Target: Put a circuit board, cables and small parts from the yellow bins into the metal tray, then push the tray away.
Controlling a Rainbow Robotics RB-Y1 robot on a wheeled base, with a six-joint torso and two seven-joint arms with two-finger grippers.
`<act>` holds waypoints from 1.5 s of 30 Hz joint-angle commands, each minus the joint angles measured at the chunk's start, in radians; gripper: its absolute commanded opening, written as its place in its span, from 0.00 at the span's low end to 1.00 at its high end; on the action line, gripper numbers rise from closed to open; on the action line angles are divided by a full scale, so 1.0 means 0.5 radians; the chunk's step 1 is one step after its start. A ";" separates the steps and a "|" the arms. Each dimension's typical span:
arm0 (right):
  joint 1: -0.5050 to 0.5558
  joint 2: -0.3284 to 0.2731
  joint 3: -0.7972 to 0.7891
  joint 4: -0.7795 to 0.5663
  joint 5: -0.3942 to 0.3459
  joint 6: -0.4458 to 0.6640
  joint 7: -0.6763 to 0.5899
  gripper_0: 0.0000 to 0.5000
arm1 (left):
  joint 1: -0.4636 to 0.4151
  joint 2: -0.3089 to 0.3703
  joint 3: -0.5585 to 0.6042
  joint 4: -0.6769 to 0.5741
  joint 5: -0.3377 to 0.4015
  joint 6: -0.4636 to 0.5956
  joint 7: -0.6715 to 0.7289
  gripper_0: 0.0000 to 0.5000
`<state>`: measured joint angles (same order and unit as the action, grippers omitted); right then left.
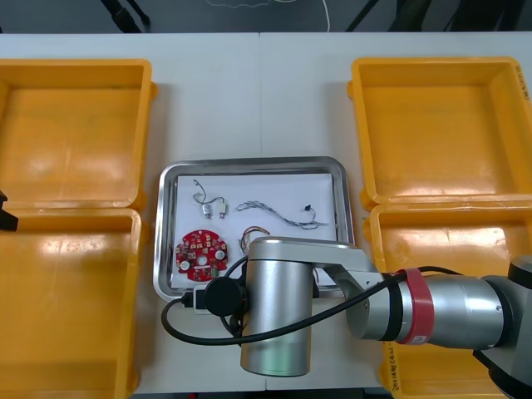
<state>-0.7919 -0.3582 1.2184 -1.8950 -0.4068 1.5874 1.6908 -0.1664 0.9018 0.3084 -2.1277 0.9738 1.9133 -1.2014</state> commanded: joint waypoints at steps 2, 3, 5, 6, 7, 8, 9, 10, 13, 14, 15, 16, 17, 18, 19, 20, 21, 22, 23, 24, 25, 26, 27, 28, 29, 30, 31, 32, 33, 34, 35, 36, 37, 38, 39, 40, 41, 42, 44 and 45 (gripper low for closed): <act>-0.094 0.057 -0.102 -0.011 0.013 0.019 0.082 0.00 | 0.029 -0.015 0.064 -0.052 -0.018 0.013 -0.125 1.00; -0.107 0.054 -0.114 -0.011 0.016 0.025 0.091 0.00 | 0.029 -0.015 0.064 -0.052 -0.018 0.013 -0.125 1.00; -0.128 0.054 -0.121 -0.011 0.019 0.031 0.100 0.00 | 0.029 -0.015 0.064 -0.052 -0.018 0.013 -0.125 1.00; -0.140 0.057 -0.130 -0.011 0.022 0.037 0.104 0.00 | 0.029 -0.015 0.064 -0.052 -0.018 0.013 -0.125 1.00; -0.147 0.054 -0.136 -0.011 0.022 0.037 0.104 0.00 | 0.029 -0.015 0.064 -0.052 -0.018 0.013 -0.125 1.00; -0.150 0.057 -0.148 -0.011 0.028 0.041 0.104 0.00 | 0.029 -0.015 0.064 -0.052 -0.018 0.013 -0.125 1.00; -0.153 0.054 -0.164 -0.011 0.037 0.044 0.107 0.00 | 0.029 -0.015 0.064 -0.052 -0.018 0.013 -0.125 1.00; -0.153 0.054 -0.167 -0.011 0.044 0.044 0.107 0.00 | 0.029 -0.015 0.064 -0.052 -0.018 0.013 -0.125 1.00; -0.153 0.054 -0.182 -0.011 0.087 0.044 0.110 0.00 | 0.029 -0.015 0.064 -0.052 -0.018 0.013 -0.125 1.00; -0.153 0.057 -0.188 -0.011 0.108 0.044 0.113 0.00 | 0.029 -0.015 0.064 -0.052 -0.018 0.013 -0.125 1.00; -0.153 0.057 -0.191 -0.011 0.117 0.044 0.116 0.00 | 0.029 -0.015 0.064 -0.052 -0.018 0.013 -0.125 1.00; -0.153 0.054 -0.197 -0.011 0.142 0.044 0.122 0.00 | 0.029 -0.015 0.064 -0.052 -0.018 0.013 -0.125 1.00; -0.153 0.054 -0.206 -0.011 0.160 0.044 0.128 0.00 | 0.029 -0.015 0.064 -0.052 -0.018 0.013 -0.125 1.00; -0.159 0.054 -0.213 -0.011 0.172 0.044 0.134 0.00 | 0.029 -0.015 0.064 -0.052 -0.018 0.013 -0.125 1.00; -0.159 0.057 -0.216 -0.011 0.179 0.044 0.137 0.00 | 0.029 -0.015 0.064 -0.052 -0.018 0.013 -0.125 1.00; -0.171 0.057 -0.219 -0.011 0.194 0.044 0.143 0.00 | 0.029 -0.015 0.064 -0.052 -0.018 0.013 -0.125 1.00; -0.177 0.054 -0.219 -0.011 0.206 0.047 0.146 0.00 | 0.029 -0.015 0.064 -0.052 -0.018 0.013 -0.125 1.00; -0.183 0.054 -0.219 -0.011 0.225 0.047 0.153 0.00 | 0.029 -0.015 0.064 -0.052 -0.018 0.013 -0.125 1.00; -0.193 0.054 -0.219 -0.008 0.237 0.050 0.159 0.00 | 0.029 -0.015 0.064 -0.052 -0.018 0.013 -0.125 1.00; -0.196 0.051 -0.219 0.001 0.240 0.053 0.162 0.00 | 0.029 -0.015 0.064 -0.052 -0.018 0.013 -0.125 1.00; -0.205 0.051 -0.225 0.023 0.240 0.050 0.168 0.00 | 0.029 -0.015 0.064 -0.052 -0.018 0.013 -0.125 1.00; -0.211 0.054 -0.231 0.053 0.240 0.047 0.174 0.00 | 0.029 -0.015 0.064 -0.052 -0.018 0.013 -0.125 1.00; -0.214 0.054 -0.234 0.065 0.240 0.041 0.177 0.00 | 0.029 -0.015 0.064 -0.052 -0.018 0.013 -0.125 1.00; -0.223 0.054 -0.240 0.090 0.240 0.016 0.189 0.00 | 0.029 -0.015 0.064 -0.052 -0.018 0.013 -0.125 1.00; -0.226 0.054 -0.240 0.099 0.237 0.007 0.196 0.00 | 0.029 -0.015 0.064 -0.052 -0.018 0.013 -0.125 1.00; -0.242 0.054 -0.240 0.127 0.237 -0.005 0.199 0.00 | 0.029 -0.015 0.064 -0.052 -0.018 0.013 -0.125 1.00; -0.254 0.054 -0.240 0.148 0.240 -0.018 0.202 0.00 | 0.029 -0.015 0.064 -0.052 -0.018 0.013 -0.125 1.00; -0.260 0.054 -0.240 0.158 0.237 -0.024 0.205 0.00 | 0.029 -0.015 0.064 -0.052 -0.018 0.013 -0.125 1.00; -0.269 0.054 -0.237 0.179 0.237 -0.036 0.211 0.00 | 0.029 -0.015 0.064 -0.052 -0.018 0.013 -0.125 1.00; -0.279 0.054 -0.243 0.194 0.237 -0.048 0.211 0.00 | 0.029 -0.015 0.064 -0.052 -0.018 0.013 -0.125 1.00; -0.279 0.054 -0.246 0.204 0.237 -0.058 0.211 0.00 | 0.029 -0.015 0.064 -0.052 -0.018 0.013 -0.125 1.00; -0.282 0.054 -0.256 0.219 0.237 -0.070 0.217 0.00 | 0.029 -0.015 0.064 -0.052 -0.018 0.013 -0.125 1.00; -0.285 0.054 -0.262 0.228 0.237 -0.073 0.217 0.00 | 0.029 -0.015 0.064 -0.052 -0.018 0.013 -0.125 1.00; -0.288 0.054 -0.277 0.243 0.237 -0.085 0.223 0.00 | 0.029 -0.015 0.064 -0.052 -0.018 0.013 -0.125 1.00; -0.297 0.054 -0.289 0.265 0.237 -0.098 0.232 0.00 | 0.029 -0.015 0.064 -0.052 -0.018 0.013 -0.125 1.00; -0.315 0.054 -0.295 0.286 0.237 -0.116 0.239 0.00 | 0.029 -0.015 0.064 -0.052 -0.018 0.013 -0.125 1.00; -0.325 0.054 -0.295 0.305 0.234 -0.122 0.245 0.00 | 0.029 -0.015 0.064 -0.052 -0.018 0.013 -0.125 1.00; -0.352 0.060 -0.295 0.335 0.228 -0.144 0.254 0.00 | 0.029 -0.015 0.064 -0.052 -0.018 0.013 -0.125 1.00; -0.389 0.060 -0.295 0.391 0.206 -0.177 0.263 0.00 | 0.029 -0.015 0.064 -0.052 -0.018 0.013 -0.125 1.00; -0.417 0.063 -0.295 0.434 0.172 -0.208 0.269 0.00 | 0.029 -0.015 0.064 -0.052 -0.018 0.013 -0.125 1.00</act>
<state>-0.9220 -0.3528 1.1007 -1.7108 -0.2983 1.5117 1.7663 -0.1663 0.9018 0.3084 -2.1277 0.9737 1.9133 -1.2014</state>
